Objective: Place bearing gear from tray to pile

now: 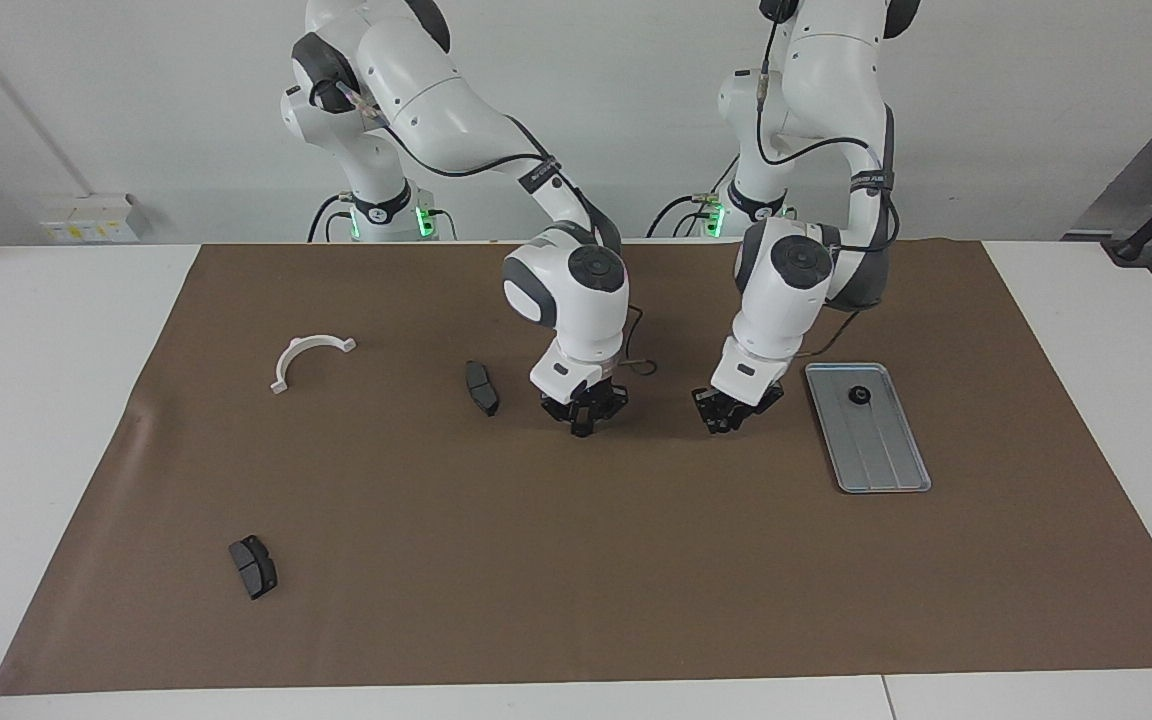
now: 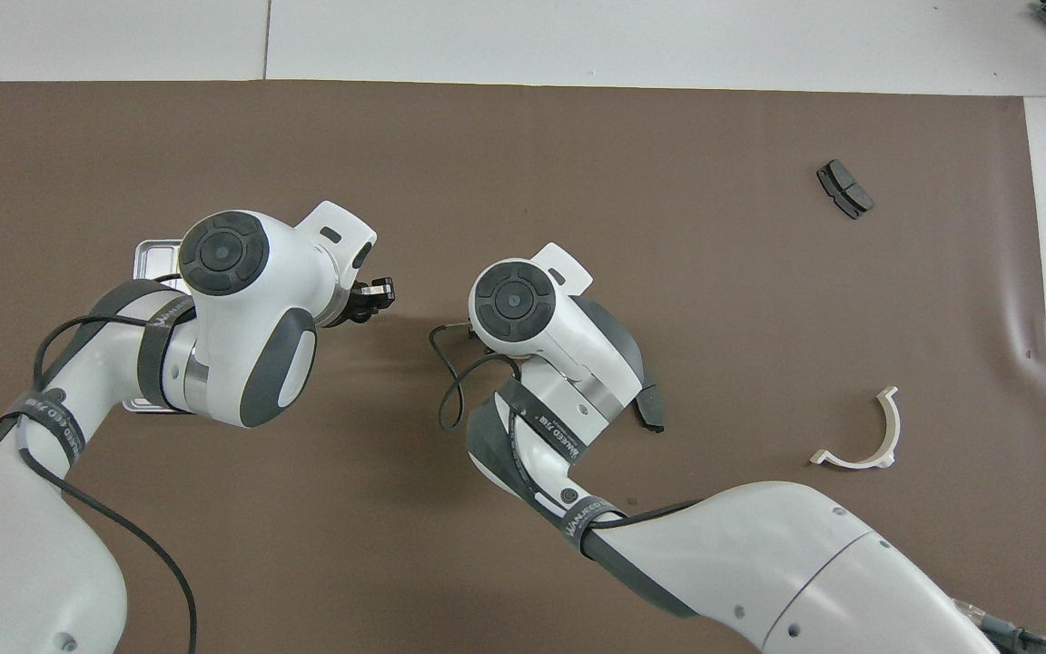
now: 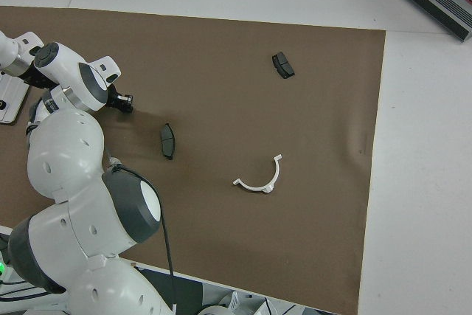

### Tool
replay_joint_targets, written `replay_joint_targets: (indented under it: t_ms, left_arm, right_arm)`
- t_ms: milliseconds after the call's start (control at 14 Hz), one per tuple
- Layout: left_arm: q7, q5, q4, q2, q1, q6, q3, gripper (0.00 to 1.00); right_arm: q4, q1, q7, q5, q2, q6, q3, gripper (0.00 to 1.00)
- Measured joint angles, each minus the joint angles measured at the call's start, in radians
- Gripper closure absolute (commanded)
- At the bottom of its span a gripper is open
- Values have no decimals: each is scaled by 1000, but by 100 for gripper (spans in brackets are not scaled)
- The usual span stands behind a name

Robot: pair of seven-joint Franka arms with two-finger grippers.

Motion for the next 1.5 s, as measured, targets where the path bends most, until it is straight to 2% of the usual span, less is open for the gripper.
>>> replay_joint_targets:
  t_ms: [286,645,859,1146,1361,1504]
  left_arm:
    - [-63,0,6,0,-43,0,-3,96]
    - [-186,0,25,0,-137,0,-6,91]
    - [-266,-1,35,0,-214,1,-8,81]
    - [-315,-1,75,4,-245,2,-8,54]
    - [-329,-1,109,20,-245,11,-3,33]
    - [-350,-2,116,28,-245,26,-2,31]
  right_arm:
    - [15,-53,-17,0,-14,-35,-4,100]
    - [17,-266,-267,18,-125,-137,-4,100]
    - [10,-401,-443,23,-132,-141,-5,100]
    - [-30,-538,-599,24,-116,-79,-5,100]
    - [-47,-567,-612,46,-68,40,-4,100]
    - [-47,-565,-612,123,-39,97,-3,100]
